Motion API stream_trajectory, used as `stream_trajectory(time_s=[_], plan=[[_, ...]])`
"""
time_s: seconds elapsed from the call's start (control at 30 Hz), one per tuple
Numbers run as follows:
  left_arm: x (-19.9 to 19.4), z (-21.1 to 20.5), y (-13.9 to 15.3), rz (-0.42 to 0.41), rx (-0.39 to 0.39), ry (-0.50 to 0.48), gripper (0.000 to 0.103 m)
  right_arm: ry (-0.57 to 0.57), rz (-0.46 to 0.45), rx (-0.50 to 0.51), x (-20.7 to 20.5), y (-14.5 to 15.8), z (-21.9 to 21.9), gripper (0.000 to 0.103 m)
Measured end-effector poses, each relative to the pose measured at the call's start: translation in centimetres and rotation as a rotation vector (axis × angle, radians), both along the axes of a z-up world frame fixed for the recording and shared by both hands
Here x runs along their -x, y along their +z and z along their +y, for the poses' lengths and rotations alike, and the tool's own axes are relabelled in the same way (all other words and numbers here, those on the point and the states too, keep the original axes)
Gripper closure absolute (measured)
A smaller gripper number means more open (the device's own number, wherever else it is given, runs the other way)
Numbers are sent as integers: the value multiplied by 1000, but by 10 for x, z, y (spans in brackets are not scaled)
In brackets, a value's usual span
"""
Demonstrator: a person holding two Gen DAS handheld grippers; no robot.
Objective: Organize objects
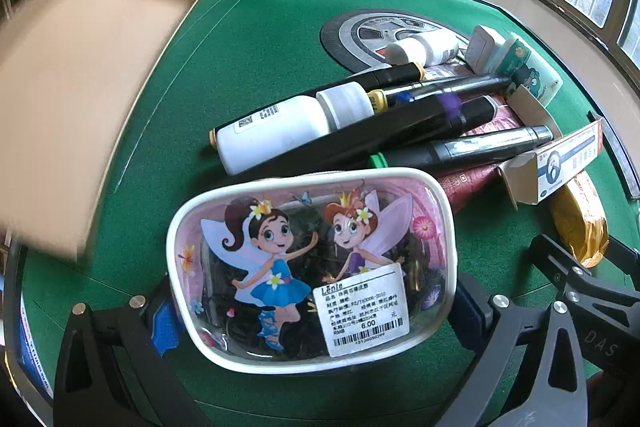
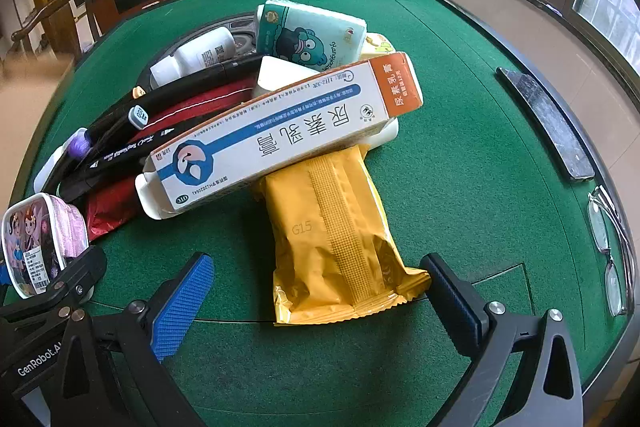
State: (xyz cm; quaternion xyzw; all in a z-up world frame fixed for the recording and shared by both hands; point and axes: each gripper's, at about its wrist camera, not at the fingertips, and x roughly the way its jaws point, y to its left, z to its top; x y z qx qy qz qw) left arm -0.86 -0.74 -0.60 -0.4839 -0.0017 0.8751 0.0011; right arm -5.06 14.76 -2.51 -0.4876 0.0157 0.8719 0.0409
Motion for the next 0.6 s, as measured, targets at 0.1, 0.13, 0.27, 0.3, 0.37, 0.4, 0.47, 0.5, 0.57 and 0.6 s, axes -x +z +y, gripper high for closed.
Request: stream_trajectory(time_s=[0.1, 0.13, 0.27, 0.3, 0.37, 0.4, 0.47, 0.5, 0.57, 0.6], plan=[[0, 0, 0, 0, 0, 0, 0, 0, 0, 0, 0, 0, 0, 0], [0, 0, 0, 0, 0, 0, 0, 0, 0, 0, 0, 0, 0, 0], [0, 0, 0, 0, 0, 0, 0, 0, 0, 0, 0, 0, 0, 0], [0, 0, 0, 0, 0, 0, 0, 0, 0, 0, 0, 0, 0, 0], [0, 0, -1, 0, 0, 0, 0, 0, 0, 0, 0, 0, 0, 0], [0, 0, -1, 0, 0, 0, 0, 0, 0, 0, 0, 0, 0, 0], [0, 0, -1, 0, 0, 0, 0, 0, 0, 0, 0, 0, 0, 0], [0, 0, -1, 0, 0, 0, 0, 0, 0, 0, 0, 0, 0, 0], [0, 0, -1, 0, 0, 0, 0, 0, 0, 0, 0, 0, 0, 0], [0, 0, -1, 0, 0, 0, 0, 0, 0, 0, 0, 0, 0, 0]])
